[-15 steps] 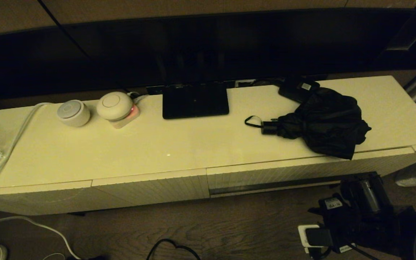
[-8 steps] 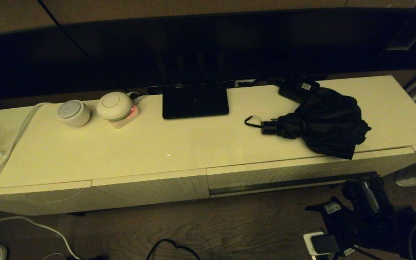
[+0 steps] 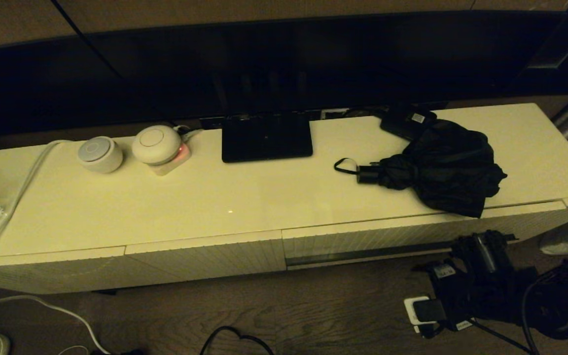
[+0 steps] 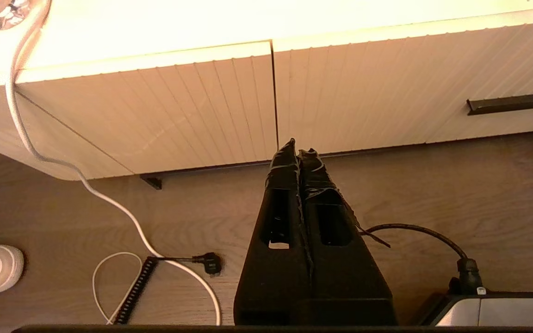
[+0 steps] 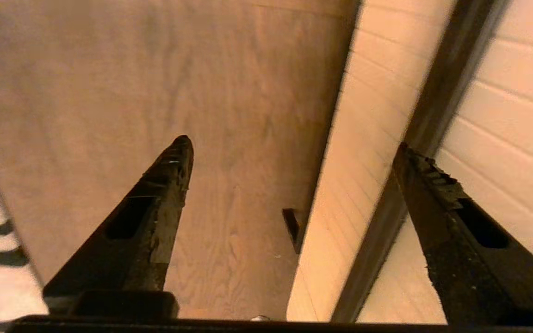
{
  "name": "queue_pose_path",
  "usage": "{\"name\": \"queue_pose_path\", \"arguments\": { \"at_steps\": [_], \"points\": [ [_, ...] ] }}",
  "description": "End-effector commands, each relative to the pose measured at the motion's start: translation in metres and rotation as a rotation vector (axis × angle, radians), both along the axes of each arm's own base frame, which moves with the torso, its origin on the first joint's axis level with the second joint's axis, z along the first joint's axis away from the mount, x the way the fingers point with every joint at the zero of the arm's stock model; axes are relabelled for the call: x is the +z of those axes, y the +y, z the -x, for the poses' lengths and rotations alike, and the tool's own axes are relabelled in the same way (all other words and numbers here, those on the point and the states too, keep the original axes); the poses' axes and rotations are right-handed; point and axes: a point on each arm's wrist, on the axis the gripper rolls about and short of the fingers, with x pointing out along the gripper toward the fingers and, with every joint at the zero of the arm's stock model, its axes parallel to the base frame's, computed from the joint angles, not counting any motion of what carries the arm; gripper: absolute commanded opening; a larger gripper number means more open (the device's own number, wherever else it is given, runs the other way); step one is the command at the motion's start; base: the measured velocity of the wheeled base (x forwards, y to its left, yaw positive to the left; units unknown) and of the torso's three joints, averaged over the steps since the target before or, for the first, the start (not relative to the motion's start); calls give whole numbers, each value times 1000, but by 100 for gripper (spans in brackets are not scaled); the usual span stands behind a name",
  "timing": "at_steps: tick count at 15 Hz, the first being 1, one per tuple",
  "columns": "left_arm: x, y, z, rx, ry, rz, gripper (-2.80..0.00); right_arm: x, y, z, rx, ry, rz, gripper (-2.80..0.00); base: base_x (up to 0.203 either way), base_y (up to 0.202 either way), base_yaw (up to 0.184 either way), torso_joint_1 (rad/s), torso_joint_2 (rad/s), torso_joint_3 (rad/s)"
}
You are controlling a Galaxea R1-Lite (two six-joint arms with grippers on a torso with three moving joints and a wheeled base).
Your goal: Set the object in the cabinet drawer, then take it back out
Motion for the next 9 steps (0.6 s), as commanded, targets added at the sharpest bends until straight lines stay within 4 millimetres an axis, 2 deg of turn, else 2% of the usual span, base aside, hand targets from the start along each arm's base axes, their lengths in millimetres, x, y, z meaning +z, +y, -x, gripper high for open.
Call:
{"name": "queue_pose_path", "arguments": {
  "at_steps": [1,9],
  "points": [
    [-1,0,0,1,3,0,-280,-6,0,-12,-4,-10,4,0,0,0,0,0,0,0],
    [-1,0,0,1,3,0,-280,-15,4,-44,-86,-56,-72,0,0,0,0,0,0,0]
  ]
}}
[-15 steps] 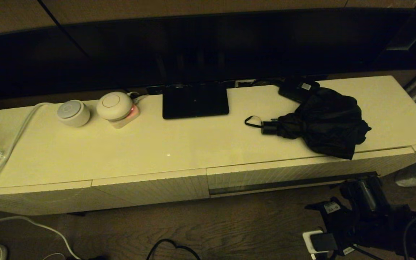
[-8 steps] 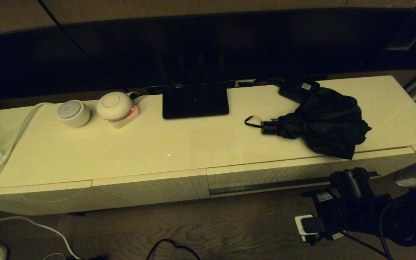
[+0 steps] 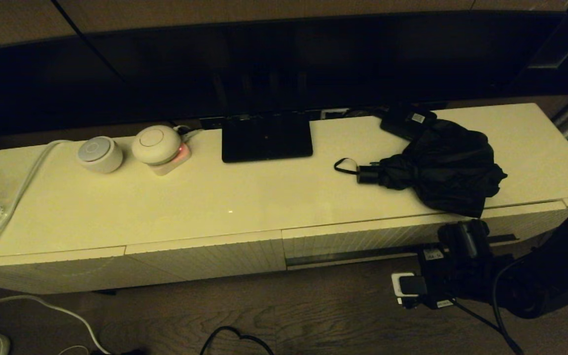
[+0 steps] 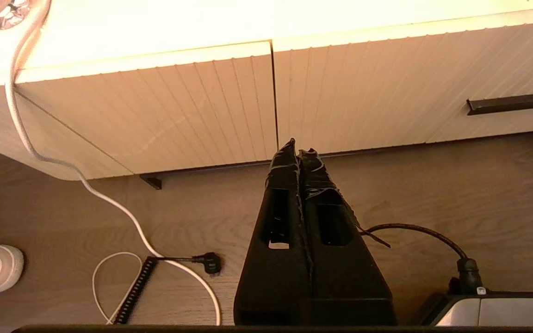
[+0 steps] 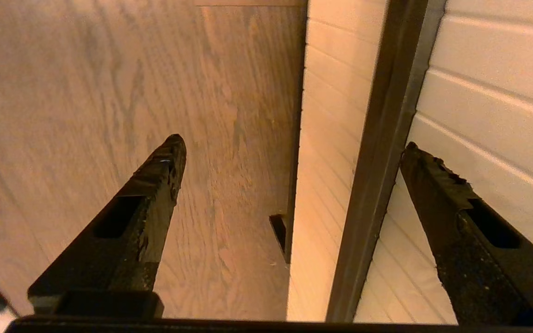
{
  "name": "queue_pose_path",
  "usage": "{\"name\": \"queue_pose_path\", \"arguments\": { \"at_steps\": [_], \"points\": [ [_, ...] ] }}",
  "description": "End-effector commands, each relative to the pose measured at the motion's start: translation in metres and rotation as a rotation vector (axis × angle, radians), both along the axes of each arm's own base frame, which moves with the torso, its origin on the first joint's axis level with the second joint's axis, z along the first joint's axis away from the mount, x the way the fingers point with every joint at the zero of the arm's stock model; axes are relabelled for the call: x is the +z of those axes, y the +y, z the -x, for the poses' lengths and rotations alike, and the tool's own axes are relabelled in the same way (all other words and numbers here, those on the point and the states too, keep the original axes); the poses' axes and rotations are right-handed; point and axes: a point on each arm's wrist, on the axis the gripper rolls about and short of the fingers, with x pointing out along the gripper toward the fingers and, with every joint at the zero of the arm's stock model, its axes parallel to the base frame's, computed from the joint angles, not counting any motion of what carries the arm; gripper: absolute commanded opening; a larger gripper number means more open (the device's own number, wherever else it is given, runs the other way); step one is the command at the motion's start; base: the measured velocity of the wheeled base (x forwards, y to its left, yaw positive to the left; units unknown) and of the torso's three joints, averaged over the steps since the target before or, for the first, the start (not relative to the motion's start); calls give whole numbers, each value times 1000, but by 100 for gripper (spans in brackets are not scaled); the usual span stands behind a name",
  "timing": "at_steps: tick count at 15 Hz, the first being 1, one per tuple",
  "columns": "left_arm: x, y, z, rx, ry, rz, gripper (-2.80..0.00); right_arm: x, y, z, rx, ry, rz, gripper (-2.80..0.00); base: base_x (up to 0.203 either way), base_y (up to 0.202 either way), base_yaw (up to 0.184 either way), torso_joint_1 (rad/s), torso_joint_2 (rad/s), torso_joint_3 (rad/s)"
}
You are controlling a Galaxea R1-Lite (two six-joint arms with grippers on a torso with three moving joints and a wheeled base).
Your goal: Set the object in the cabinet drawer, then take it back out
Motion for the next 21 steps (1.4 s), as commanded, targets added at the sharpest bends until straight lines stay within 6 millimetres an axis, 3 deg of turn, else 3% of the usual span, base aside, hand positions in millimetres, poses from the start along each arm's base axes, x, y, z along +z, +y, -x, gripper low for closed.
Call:
{"name": "queue_pose_path", "arguments": {
  "at_steps": [1,12,21],
  "points": [
    [-1,0,0,0,3,0,-280,-7,1,-7,-5,3,-2,0,0,0,0,0,0,0],
    [-1,0,0,0,3,0,-280,-16,-3,-8,-16,32,1,0,0,0,0,0,0,0],
    [-1,0,0,0,3,0,-280,-31,-8,25,-13,145,14,0,0,0,0,0,0,0]
  ]
}}
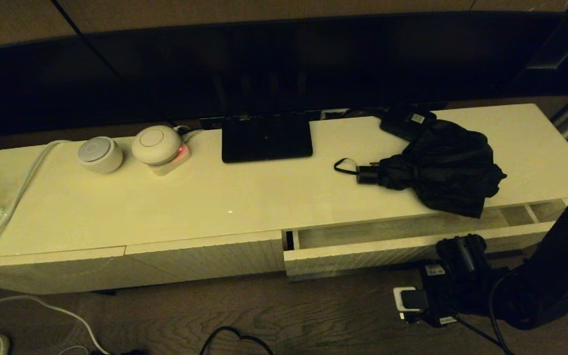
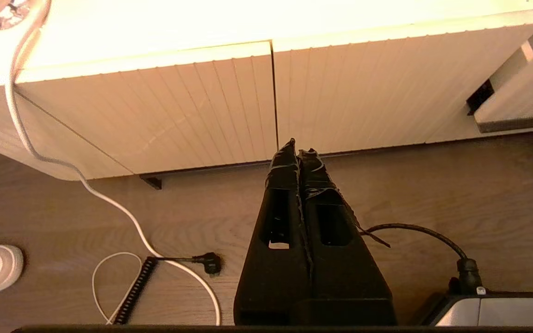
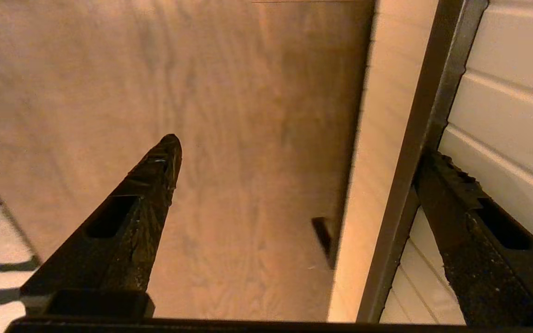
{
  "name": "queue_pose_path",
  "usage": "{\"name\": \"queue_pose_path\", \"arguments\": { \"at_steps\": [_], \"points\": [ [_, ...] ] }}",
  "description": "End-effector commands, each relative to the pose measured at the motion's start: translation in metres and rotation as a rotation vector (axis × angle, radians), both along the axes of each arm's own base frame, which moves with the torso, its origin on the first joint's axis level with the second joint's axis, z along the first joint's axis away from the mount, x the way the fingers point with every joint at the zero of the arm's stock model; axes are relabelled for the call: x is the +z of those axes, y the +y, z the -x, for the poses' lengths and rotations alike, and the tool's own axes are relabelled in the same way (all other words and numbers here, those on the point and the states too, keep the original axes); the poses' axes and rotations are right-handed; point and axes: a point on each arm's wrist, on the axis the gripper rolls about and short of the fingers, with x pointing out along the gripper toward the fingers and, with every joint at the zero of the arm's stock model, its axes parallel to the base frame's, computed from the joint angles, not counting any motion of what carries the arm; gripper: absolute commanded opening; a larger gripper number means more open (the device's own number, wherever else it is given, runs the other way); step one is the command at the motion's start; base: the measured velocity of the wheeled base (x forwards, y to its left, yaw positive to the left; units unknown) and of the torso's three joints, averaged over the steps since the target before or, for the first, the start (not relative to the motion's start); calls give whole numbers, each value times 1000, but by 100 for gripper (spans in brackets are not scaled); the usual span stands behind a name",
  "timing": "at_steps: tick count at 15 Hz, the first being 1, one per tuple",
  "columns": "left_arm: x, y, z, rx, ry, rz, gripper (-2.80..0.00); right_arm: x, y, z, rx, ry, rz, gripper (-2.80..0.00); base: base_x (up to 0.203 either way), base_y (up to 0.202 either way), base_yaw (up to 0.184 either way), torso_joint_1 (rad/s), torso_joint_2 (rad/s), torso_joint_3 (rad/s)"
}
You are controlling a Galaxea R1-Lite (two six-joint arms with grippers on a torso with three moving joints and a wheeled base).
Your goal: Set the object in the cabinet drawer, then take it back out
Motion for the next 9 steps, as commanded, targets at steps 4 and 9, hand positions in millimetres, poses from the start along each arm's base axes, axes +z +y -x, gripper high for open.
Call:
{"name": "queue_pose_path", "arguments": {
  "at_steps": [4,9],
  "points": [
    [-1,0,0,1,4,0,-280,0,-4,36,22,66,14,0,0,0,0,0,0,0],
    [-1,0,0,1,4,0,-280,5,-9,64,46,114,-13,0,0,0,0,0,0,0]
  ]
}}
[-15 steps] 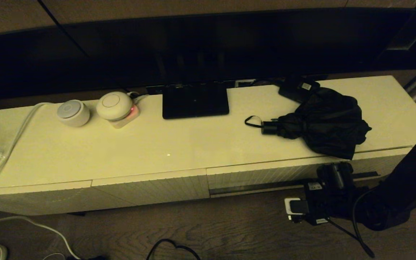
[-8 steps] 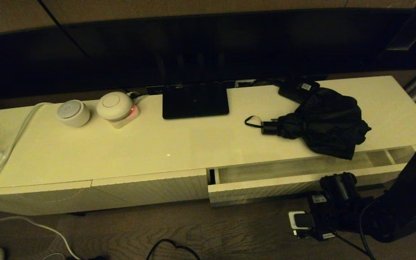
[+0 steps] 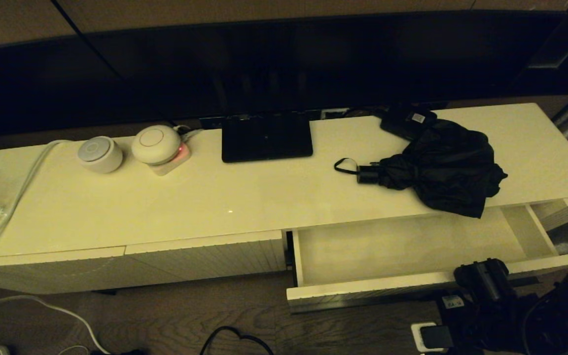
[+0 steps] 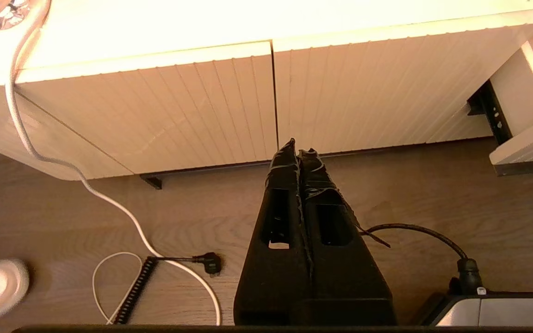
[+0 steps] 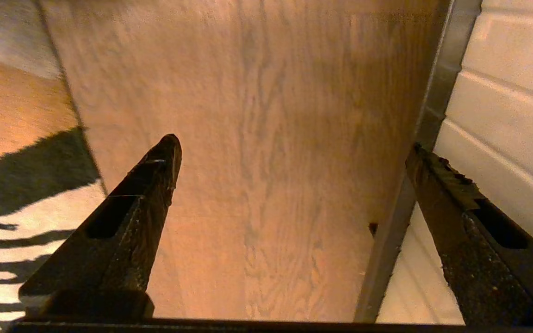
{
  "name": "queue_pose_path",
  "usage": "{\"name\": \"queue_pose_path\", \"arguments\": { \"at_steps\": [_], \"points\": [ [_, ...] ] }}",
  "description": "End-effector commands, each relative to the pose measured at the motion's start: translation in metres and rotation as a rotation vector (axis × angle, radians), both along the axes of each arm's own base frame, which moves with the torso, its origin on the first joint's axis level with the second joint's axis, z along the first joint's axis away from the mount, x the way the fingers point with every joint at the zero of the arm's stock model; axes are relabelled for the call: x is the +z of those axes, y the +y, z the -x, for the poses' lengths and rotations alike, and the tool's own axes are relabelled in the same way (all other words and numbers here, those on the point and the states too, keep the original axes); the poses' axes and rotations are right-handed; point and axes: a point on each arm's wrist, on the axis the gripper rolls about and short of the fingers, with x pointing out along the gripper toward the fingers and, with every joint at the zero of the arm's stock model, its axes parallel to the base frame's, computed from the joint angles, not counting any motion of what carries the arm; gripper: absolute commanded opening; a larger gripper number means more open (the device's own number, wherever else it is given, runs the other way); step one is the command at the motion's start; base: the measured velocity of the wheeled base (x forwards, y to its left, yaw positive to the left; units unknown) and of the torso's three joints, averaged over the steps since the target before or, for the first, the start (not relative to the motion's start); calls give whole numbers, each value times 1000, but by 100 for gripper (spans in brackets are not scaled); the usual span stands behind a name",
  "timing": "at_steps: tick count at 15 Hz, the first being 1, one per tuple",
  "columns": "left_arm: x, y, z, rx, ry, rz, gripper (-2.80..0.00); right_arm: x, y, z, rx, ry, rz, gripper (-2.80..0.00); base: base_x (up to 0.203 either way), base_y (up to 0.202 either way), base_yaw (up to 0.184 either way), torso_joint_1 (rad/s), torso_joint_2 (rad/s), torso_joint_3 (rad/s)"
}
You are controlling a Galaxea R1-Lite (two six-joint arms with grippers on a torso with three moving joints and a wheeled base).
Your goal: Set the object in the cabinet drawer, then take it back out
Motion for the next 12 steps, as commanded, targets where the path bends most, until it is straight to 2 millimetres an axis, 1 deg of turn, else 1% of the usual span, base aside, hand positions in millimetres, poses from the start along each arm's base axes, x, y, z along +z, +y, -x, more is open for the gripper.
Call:
{"name": "queue_pose_path", "arguments": {
  "at_steps": [1,2,4,7,8,12],
  "points": [
    [-1,0,0,0,3,0,-280,7,-3,13,14,-10,-15,0,0,0,0,0,0,0],
    [-1,0,0,0,3,0,-280,10,-4,19,17,-8,-21,0,0,0,0,0,0,0],
    [-1,0,0,0,3,0,-280,20,-5,23,20,-44,-35,0,0,0,0,0,0,0],
    [-1,0,0,0,3,0,-280,48,-6,31,9,-130,-75,0,0,0,0,0,0,0],
    [-1,0,0,0,3,0,-280,57,-8,39,10,-134,-94,-280,0,0,0,0,0,0],
    [-1,0,0,0,3,0,-280,95,-15,76,1,-148,-133,-280,0,0,0,0,0,0]
  ]
}}
